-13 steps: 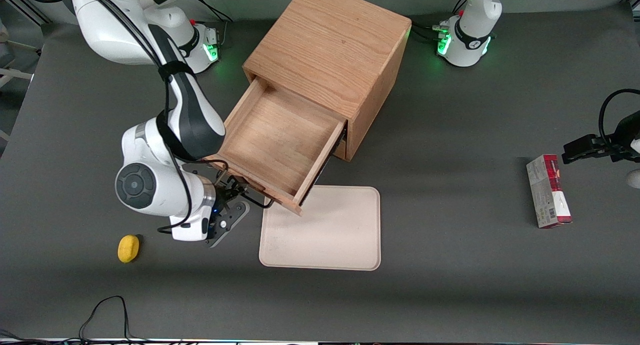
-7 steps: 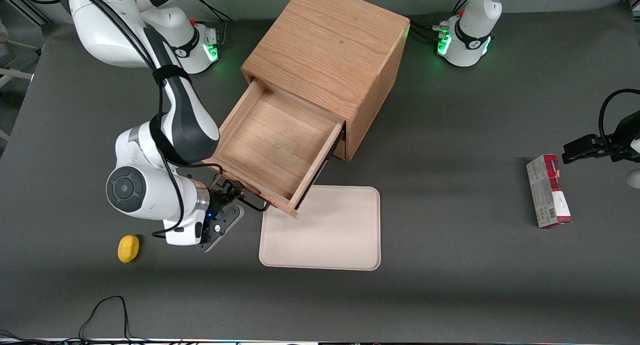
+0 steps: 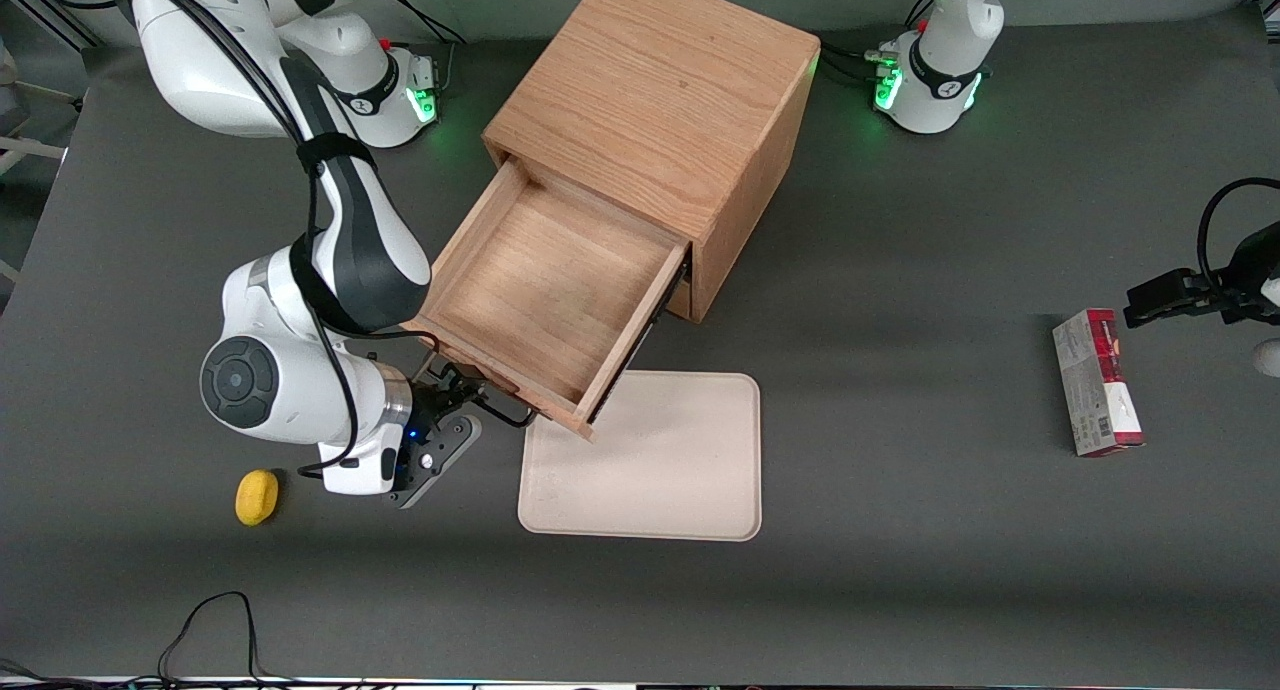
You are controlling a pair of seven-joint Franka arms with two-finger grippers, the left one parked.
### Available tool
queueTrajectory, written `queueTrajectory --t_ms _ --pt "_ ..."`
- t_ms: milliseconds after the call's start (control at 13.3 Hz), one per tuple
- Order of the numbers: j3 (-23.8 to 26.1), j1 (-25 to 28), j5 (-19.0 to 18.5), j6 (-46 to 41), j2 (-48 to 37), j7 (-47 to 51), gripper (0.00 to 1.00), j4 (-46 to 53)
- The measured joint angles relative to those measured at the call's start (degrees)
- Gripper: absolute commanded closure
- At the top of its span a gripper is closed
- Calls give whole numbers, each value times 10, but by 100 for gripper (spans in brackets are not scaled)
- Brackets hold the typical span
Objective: Open upper drawer
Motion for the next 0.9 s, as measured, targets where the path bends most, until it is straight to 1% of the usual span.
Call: queueTrajectory --t_ms 150,376,526,677,902 --pt "0 -4 0 -34 -1 0 0 31" --pt "-1 -14 0 -122 -7 0 0 77" --pt "-1 -31 0 -170 -20 -2 0 89" --pt "-8 -44 0 -195 -54 -3 0 71" --pt "-63 -44 -9 -194 -116 -1 0 -3"
